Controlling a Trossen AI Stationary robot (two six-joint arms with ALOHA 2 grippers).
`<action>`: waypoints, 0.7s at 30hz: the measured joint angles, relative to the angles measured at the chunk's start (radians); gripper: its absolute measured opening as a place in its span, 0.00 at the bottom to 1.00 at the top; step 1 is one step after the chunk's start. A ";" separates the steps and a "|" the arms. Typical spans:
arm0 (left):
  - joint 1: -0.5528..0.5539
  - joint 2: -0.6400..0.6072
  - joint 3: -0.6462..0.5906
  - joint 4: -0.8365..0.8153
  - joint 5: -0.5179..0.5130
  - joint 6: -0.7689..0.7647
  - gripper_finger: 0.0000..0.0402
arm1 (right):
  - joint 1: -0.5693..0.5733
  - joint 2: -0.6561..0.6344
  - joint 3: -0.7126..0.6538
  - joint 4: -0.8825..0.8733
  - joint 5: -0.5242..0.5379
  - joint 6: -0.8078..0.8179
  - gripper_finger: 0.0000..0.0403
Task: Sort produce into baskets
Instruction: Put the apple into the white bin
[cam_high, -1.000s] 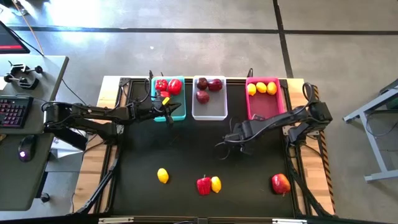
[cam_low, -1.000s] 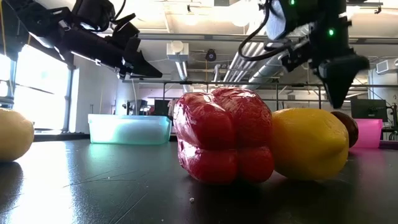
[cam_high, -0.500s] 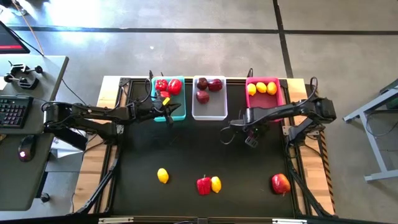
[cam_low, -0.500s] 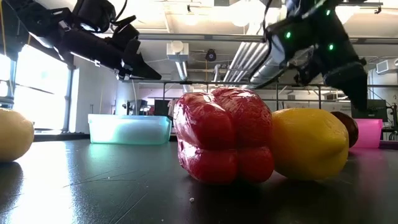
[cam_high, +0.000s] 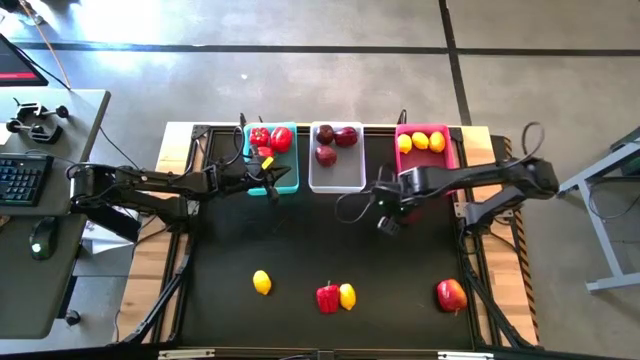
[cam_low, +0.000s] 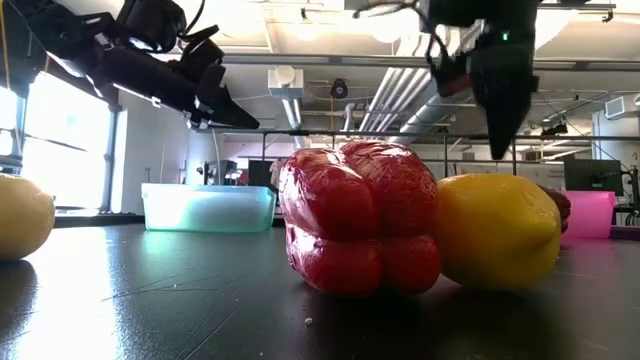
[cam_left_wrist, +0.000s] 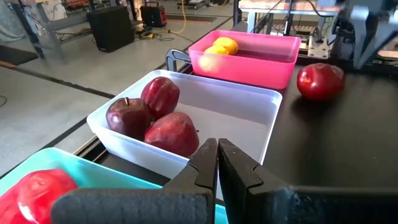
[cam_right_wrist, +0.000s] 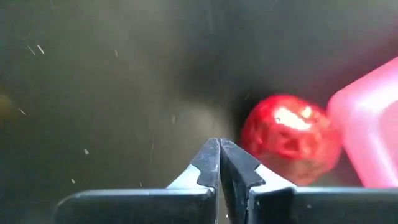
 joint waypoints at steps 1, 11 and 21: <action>0.000 0.000 0.000 -0.001 0.000 0.000 0.00 | -0.003 -0.016 0.004 -0.004 0.012 0.004 0.01; 0.000 0.000 0.000 -0.005 0.000 -0.003 0.00 | 0.033 -0.035 0.005 -0.134 -0.015 0.368 0.39; 0.000 0.000 0.000 -0.004 0.000 -0.002 0.00 | 0.054 -0.035 0.004 -0.192 -0.005 0.742 0.69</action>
